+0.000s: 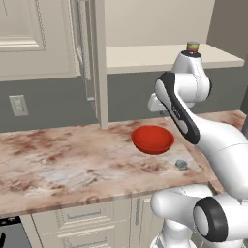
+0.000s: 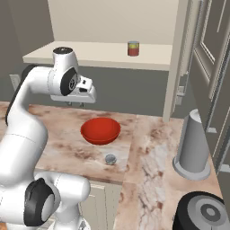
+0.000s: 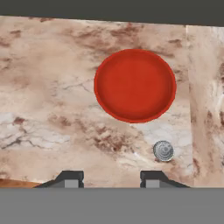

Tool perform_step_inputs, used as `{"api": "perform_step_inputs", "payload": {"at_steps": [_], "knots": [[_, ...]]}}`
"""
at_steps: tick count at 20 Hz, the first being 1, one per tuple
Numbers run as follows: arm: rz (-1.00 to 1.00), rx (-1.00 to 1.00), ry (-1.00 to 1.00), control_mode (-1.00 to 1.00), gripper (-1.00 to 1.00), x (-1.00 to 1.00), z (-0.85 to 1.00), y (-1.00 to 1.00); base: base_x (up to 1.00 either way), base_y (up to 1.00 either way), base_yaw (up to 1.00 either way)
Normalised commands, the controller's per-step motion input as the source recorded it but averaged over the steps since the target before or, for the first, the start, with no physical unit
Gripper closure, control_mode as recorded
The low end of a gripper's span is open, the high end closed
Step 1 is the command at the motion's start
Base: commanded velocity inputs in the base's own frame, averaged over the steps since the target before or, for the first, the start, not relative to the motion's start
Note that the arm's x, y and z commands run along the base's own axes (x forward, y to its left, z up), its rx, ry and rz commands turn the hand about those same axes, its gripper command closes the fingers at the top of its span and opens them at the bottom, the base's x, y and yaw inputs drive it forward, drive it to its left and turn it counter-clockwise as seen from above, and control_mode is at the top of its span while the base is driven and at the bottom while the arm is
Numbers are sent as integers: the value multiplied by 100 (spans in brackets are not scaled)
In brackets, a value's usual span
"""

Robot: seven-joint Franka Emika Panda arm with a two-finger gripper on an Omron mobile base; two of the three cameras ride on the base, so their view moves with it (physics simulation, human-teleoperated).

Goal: Restock the canned food cabinet by taking the new fresh canned food from the counter and placing it in the cabinet. Then, take the old canned food from the cabinet and place it on the counter.

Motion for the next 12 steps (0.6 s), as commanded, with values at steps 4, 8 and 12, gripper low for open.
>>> {"api": "perform_step_inputs", "payload": {"at_steps": [4, 8, 12], "knots": [[0, 0, 0, -100, -100, 0, 0, 0, 0, 0, 0], [-5, 3, 6, -100, -100, -36, -34, -41, 0, 0, 0], [-9, 1, 16, -100, -100, -31, -89, -46, 0, 0, 0]]}}
